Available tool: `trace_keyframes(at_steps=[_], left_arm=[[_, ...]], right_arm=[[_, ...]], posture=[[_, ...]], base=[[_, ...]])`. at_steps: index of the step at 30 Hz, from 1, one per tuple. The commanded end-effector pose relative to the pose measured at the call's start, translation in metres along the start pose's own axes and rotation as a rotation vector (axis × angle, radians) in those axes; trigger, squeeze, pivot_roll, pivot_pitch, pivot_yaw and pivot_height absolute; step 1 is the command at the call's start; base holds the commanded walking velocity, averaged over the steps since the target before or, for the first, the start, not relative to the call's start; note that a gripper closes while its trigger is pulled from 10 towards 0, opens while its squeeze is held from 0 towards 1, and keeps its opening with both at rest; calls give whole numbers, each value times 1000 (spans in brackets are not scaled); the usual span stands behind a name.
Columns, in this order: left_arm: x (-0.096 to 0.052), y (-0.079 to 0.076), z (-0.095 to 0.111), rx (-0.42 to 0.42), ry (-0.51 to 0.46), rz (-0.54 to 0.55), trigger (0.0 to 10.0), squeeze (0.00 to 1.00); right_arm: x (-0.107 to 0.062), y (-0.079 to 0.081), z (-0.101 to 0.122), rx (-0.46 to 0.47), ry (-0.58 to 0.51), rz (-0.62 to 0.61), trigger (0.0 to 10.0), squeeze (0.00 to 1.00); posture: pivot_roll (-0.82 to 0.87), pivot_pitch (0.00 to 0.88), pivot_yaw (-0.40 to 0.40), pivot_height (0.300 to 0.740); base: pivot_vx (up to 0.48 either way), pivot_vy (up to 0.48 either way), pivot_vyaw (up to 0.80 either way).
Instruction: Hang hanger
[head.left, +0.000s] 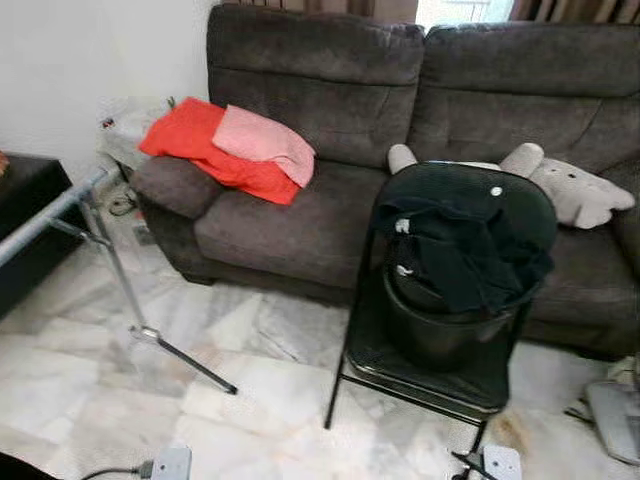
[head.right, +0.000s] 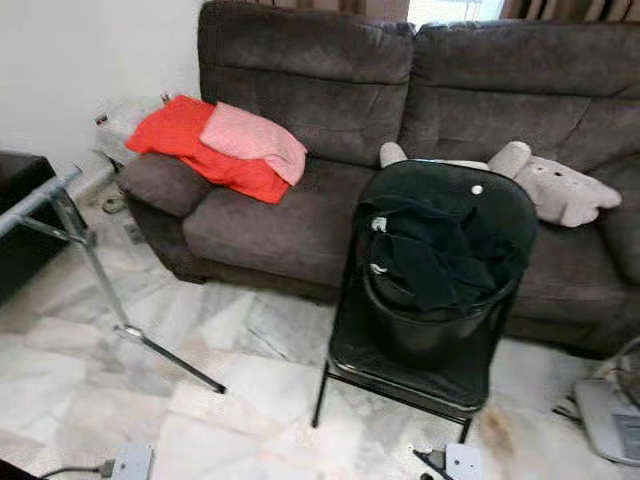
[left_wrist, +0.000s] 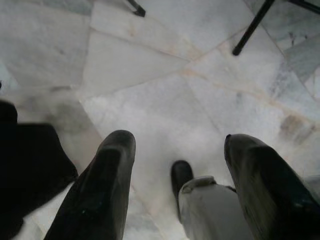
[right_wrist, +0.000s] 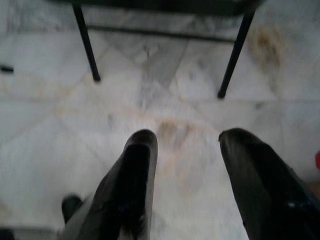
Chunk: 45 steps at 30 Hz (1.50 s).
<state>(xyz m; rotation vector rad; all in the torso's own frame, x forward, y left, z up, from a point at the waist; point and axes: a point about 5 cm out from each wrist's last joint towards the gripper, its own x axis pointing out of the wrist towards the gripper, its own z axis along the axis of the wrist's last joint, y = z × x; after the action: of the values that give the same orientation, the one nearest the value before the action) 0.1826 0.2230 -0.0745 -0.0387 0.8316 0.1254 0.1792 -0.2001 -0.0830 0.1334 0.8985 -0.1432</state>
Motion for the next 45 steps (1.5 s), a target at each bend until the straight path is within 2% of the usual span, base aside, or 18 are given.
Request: trace_keyframes(at_steps=[1,17,24,37,45], left_arm=[[-1,-2,-4,-2,14,-2,10000,0],[-1,0,-4,-9,3,-2,10000,0],[0,-7,-4,-5,3,-17,10000,0],[-1,-6,-5,-6,9,-16,10000,0],[-1,-7,-6,-4,12,-19,10000,0]], right_arm=[[0,-1,0,-13,4,-3,10000,0],[-1,-2,-4,-18,12,-2,10000,0],[-1,-2,-1,-18,-2,1,10000,0],[0,-1,0,-19,-4,3,10000,0],[0,0,0,-21,-5,4,10000,0]], posture=[[-56,73,8,740],[-60,108,6,740],[-61,117,2,740],[-63,129,3,740],[-64,134,0,740]], base=[[0,0,0],[0,0,0],[319,0,0],[339,0,0],[0,0,0]])
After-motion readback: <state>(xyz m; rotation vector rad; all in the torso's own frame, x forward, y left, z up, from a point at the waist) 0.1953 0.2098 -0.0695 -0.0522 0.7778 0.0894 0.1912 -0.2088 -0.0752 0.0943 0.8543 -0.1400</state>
